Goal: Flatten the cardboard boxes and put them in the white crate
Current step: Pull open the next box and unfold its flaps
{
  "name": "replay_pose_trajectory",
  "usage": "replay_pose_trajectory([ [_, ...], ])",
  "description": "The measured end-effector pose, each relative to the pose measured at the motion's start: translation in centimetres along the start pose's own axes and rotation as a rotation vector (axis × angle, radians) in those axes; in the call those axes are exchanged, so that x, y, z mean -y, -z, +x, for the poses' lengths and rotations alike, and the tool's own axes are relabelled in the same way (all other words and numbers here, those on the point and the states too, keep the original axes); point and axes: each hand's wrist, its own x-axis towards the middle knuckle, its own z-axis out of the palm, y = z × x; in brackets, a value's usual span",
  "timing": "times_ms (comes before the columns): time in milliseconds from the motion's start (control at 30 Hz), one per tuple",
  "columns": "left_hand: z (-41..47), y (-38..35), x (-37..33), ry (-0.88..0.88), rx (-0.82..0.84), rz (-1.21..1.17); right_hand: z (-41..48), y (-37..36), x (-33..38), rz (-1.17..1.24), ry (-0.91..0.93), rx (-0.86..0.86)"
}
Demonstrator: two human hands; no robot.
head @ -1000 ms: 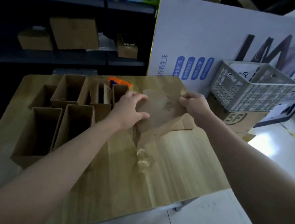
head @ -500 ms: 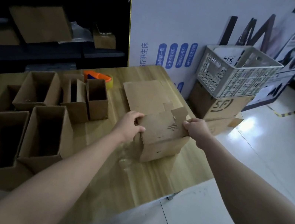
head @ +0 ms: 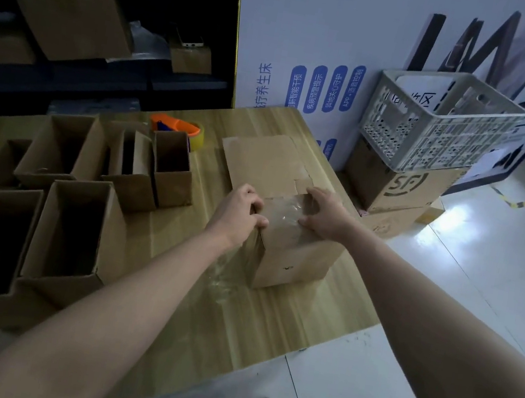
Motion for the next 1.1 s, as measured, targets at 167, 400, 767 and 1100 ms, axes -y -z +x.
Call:
replay_pose_trajectory([
  [167,0.5,-1.1,-1.4,-0.090,0.036,0.200,-0.2,1.8,-1.4,0.165,-0.087,0.055],
  [400,1.2,-1.9,-3.6,-0.067,0.033,0.238,-0.6,2.0,-2.5,0.204,-0.080,0.120],
  [767,1.9,-1.6,-3.7,-0.043,0.115,0.313,-0.4,1.3,-2.0,0.196,-0.054,0.044],
  [1100,1.1,0.0,-0.8,0.184,0.286,-0.076,-0.3,1.9,-3.9,0.511,-0.079,-0.309],
])
